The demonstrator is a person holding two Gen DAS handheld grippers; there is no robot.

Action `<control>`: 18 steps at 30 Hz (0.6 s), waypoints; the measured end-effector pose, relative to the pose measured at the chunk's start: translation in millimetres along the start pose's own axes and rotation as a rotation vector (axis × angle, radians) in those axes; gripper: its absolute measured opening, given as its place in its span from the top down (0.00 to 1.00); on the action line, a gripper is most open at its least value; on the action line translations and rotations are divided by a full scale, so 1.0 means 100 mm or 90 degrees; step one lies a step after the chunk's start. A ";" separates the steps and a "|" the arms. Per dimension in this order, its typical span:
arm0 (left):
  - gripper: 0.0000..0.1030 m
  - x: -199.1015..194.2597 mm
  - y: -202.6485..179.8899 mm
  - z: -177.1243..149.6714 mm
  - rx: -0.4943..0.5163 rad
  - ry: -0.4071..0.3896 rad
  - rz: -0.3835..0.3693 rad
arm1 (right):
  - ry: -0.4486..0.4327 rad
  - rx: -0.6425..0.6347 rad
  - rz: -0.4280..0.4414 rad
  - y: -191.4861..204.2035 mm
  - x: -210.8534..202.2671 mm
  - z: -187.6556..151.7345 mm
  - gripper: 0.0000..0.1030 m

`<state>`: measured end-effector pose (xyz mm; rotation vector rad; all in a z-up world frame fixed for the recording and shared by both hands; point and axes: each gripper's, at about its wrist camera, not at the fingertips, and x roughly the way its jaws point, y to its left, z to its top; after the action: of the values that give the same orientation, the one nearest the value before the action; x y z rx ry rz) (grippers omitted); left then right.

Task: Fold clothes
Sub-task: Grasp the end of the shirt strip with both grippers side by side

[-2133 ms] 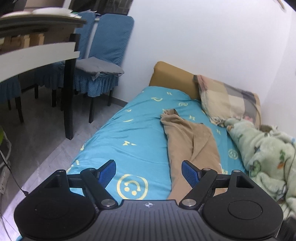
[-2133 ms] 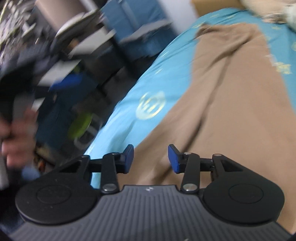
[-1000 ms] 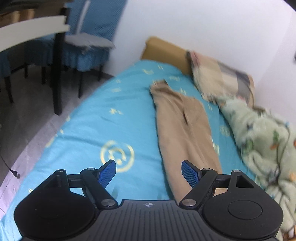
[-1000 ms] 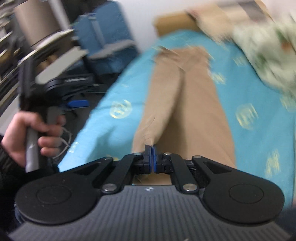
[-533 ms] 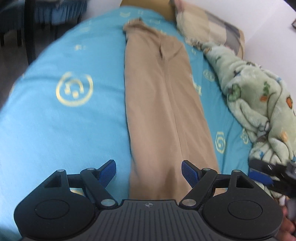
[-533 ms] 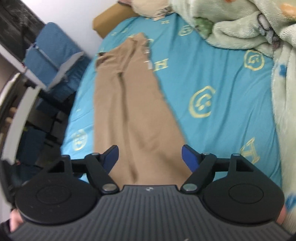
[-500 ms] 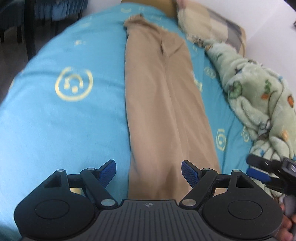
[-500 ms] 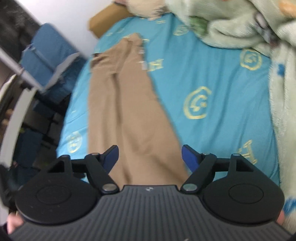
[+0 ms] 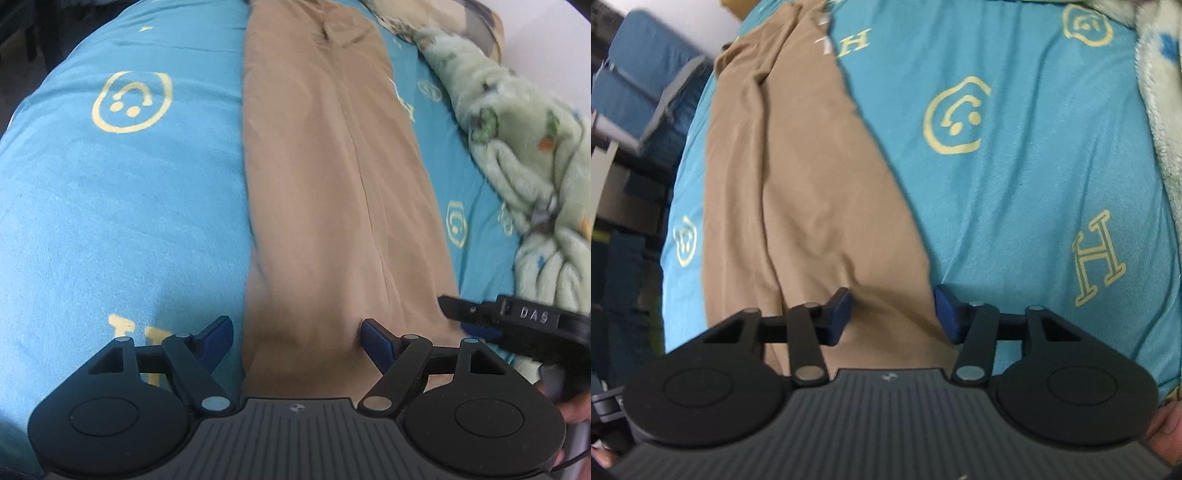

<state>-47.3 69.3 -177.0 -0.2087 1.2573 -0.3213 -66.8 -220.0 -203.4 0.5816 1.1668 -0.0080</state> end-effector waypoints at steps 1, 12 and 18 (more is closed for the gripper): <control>0.23 0.01 -0.03 -0.02 0.013 0.002 0.005 | 0.007 -0.009 0.004 0.02 0.01 -0.01 0.51; 0.80 -0.03 -0.05 -0.10 0.055 -0.014 0.031 | 0.052 -0.083 -0.018 0.29 -0.06 -0.25 0.72; 0.94 -0.27 0.27 -0.03 -0.048 -0.046 -0.042 | 0.013 -0.118 -0.006 0.37 -0.28 -0.31 0.90</control>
<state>-53.9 103.8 -162.4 -0.3248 1.1938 -0.3203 -94.4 -183.1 -171.9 0.4134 1.1752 0.0969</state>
